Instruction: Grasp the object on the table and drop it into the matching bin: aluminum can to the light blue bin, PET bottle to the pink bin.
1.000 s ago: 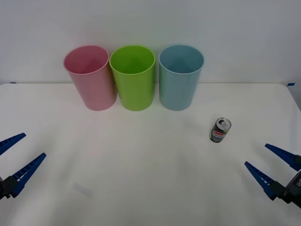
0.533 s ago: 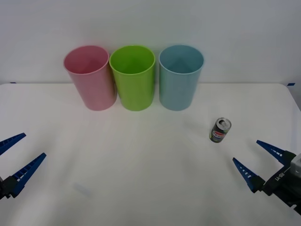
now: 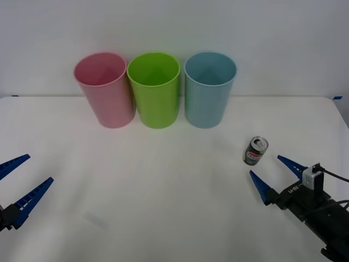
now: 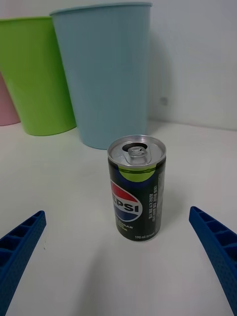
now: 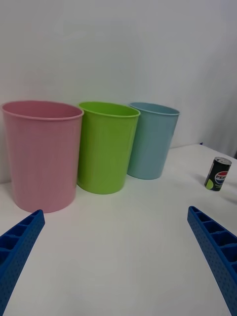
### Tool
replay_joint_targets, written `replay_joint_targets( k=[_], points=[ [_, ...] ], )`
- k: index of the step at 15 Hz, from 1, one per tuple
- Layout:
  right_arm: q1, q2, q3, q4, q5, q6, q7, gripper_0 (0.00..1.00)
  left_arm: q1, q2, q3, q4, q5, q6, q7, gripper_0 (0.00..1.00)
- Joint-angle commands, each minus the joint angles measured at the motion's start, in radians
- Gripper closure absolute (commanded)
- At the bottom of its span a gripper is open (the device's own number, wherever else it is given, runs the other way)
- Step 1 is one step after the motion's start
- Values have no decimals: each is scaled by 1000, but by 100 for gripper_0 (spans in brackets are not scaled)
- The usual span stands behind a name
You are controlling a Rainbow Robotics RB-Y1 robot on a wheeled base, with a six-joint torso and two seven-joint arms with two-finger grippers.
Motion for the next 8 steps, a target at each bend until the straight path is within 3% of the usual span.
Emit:
replay_joint_targets(
  k=[1,8],
  points=[
    [-73,28,-1,81,21,8,15,0,0,0,0,0,0,0,0,0],
    [-199,93,-46,203,93,47,53,0,0,0,0,0,0,0,0,0]
  ],
)
